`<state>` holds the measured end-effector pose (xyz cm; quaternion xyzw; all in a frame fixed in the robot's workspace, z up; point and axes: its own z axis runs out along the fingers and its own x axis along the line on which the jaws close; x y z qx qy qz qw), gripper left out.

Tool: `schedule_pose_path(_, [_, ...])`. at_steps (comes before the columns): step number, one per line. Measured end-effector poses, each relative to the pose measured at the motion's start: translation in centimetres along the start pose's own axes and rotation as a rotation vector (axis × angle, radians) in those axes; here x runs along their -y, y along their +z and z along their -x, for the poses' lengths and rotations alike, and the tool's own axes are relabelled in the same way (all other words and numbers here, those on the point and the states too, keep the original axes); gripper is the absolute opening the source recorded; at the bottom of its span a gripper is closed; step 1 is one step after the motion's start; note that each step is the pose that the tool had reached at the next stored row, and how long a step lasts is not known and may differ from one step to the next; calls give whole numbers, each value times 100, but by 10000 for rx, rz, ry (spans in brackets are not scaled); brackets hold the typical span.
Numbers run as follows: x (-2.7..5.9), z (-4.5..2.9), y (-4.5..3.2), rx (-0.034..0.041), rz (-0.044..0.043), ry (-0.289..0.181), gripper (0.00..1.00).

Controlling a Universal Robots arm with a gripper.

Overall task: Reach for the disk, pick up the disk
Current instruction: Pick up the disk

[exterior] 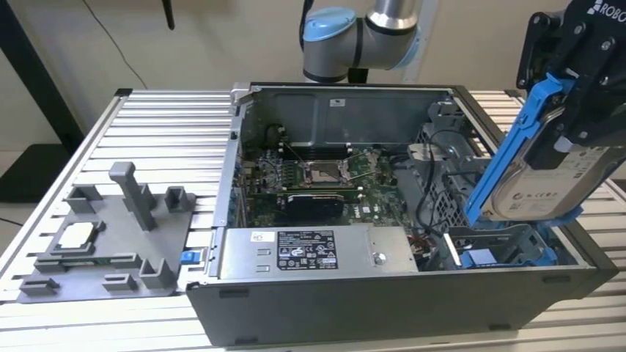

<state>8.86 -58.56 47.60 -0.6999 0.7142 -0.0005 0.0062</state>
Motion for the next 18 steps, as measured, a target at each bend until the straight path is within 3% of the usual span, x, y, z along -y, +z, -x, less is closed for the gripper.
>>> schedule_pose_path(5, [80,19,92,1,2,-1,0])
schedule_pose_path(11, [88,23,193,1,2,-1,0])
schedule_pose_path(18, [88,23,199,0,2,-1,0])
